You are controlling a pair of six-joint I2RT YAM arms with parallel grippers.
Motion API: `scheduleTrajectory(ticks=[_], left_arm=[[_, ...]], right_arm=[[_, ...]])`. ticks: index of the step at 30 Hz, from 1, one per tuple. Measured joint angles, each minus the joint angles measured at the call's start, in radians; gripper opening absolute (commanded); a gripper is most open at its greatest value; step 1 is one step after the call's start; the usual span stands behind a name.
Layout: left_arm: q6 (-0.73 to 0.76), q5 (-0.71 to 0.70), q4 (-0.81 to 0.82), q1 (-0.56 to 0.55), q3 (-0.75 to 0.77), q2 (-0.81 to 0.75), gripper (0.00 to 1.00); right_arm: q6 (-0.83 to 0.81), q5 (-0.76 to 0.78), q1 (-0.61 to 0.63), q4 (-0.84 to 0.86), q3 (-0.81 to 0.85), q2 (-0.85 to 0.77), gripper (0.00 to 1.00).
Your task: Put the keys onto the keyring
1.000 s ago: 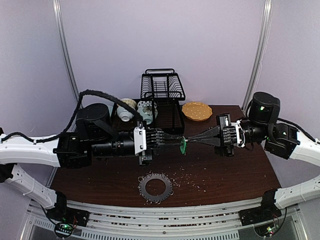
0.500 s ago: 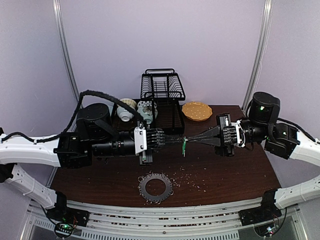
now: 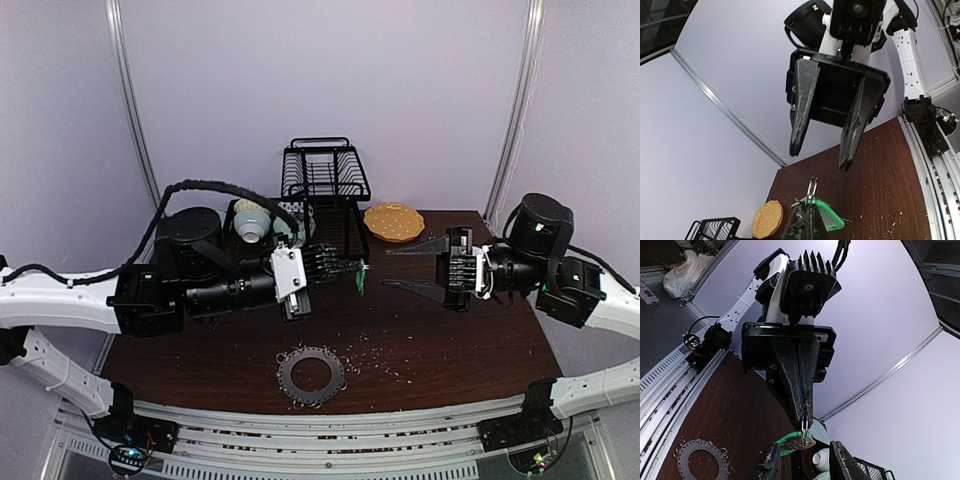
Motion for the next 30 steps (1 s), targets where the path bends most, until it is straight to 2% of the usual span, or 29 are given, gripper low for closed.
scheduleTrajectory(ticks=[9, 30], left_arm=[[0.050, -0.199, -0.050, -0.043, 0.032, 0.002, 0.00], [0.060, -0.203, -0.053, -0.045, 0.033, 0.002, 0.00]], right_arm=[[-0.129, 0.089, 0.069, 0.037, -0.002, 0.028, 0.34], [-0.159, 0.121, 0.079, 0.066, -0.002, 0.052, 0.33]])
